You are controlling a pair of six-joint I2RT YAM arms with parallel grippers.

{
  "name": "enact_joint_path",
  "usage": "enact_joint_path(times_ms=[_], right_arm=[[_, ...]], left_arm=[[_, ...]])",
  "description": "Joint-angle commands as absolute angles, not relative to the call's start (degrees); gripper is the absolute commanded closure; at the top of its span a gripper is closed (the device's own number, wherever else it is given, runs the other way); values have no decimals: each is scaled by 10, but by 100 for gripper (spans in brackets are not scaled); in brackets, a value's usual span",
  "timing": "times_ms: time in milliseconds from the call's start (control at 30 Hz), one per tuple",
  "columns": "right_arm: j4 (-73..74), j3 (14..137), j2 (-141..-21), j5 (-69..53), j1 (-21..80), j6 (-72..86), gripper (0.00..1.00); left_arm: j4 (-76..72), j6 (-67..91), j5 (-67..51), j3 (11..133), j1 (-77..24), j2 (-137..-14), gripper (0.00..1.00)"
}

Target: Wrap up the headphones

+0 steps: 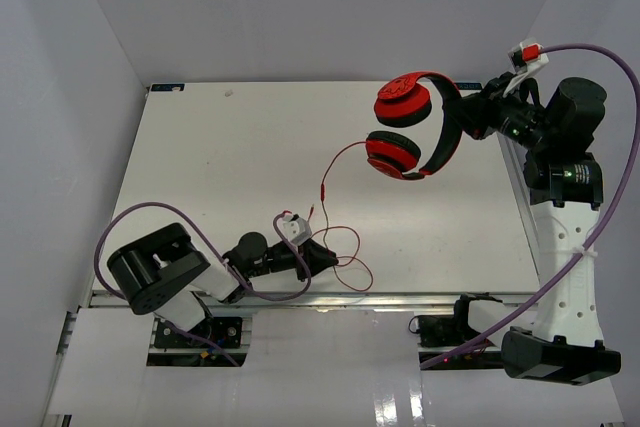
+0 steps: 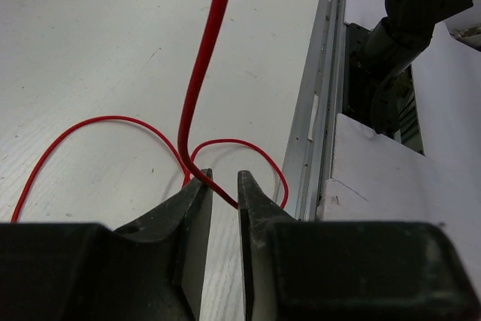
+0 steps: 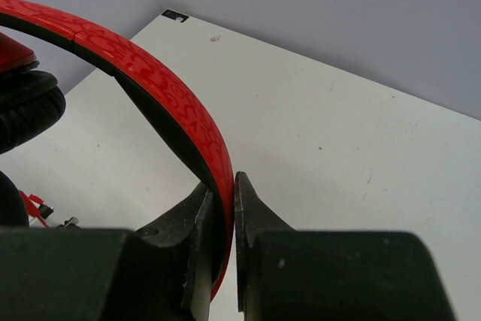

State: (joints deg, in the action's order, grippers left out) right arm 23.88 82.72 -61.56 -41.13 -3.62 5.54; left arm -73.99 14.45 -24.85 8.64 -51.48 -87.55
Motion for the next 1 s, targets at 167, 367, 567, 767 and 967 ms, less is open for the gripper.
enact_joint_path(times_ms=[167, 367, 567, 767, 967], right_arm=[[215, 820, -597, -435, -37, 67, 92], [231, 825, -591, -449, -37, 22, 92], [253, 830, -584, -490, -37, -18, 92], [281, 825, -573, -513, -37, -79, 92], [348, 813, -554, -447, -37, -210, 92]], left_arm=[[-832, 196, -272, 94, -514, -884, 88], [-751, 199, -257, 98, -482, -843, 100], [-498, 173, -305, 182, -404, -776, 100], [-270, 113, -373, 303, -350, -784, 100], [-116, 61, -396, 390, -296, -781, 100]])
